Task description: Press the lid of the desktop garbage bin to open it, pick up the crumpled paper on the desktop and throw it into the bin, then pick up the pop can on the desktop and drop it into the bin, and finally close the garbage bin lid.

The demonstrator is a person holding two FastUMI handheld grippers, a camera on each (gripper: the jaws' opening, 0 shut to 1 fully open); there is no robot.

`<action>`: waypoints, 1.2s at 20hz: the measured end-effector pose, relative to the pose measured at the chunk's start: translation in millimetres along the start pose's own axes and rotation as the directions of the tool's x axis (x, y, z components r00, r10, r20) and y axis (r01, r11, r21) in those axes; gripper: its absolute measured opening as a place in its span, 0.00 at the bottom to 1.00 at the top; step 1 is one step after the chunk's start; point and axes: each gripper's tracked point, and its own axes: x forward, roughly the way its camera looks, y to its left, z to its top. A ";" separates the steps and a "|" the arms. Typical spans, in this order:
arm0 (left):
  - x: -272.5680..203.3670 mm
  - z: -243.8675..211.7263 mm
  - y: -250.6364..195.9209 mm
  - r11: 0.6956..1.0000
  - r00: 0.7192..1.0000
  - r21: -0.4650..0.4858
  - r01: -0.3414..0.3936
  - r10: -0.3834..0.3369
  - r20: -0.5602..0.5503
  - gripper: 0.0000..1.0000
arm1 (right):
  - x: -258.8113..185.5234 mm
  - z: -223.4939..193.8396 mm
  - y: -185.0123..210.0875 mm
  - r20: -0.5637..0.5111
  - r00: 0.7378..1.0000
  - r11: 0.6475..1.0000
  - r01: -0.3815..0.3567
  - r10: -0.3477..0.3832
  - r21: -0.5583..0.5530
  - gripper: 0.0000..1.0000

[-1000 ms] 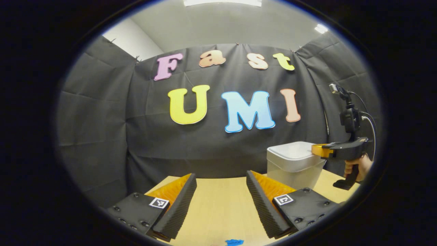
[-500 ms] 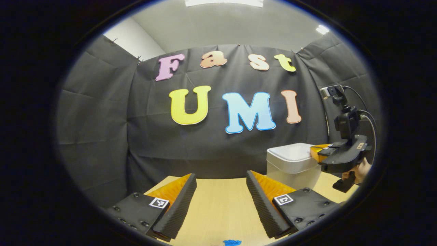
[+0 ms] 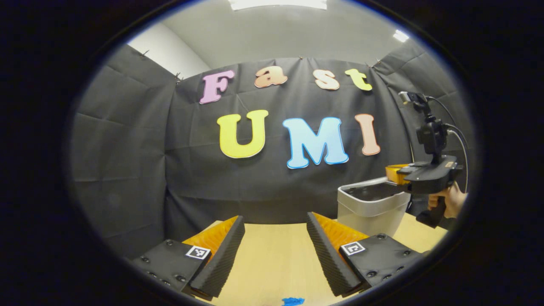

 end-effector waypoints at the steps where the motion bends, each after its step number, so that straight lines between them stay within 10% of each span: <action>1: 0.1 -0.5 0.5 1.000 1.000 0.001 -0.001 0.001 0.000 0.96 | 0.9 6.0 -0.3 0.017 1.000 1.000 0.001 -0.001 0.000 0.00; 24: -5.7 -8.7 -7.9 1.000 1.000 0.012 0.024 -0.024 -0.003 0.96 | -45.8 32.5 11.7 0.074 0.997 0.999 -0.036 0.033 0.038 0.00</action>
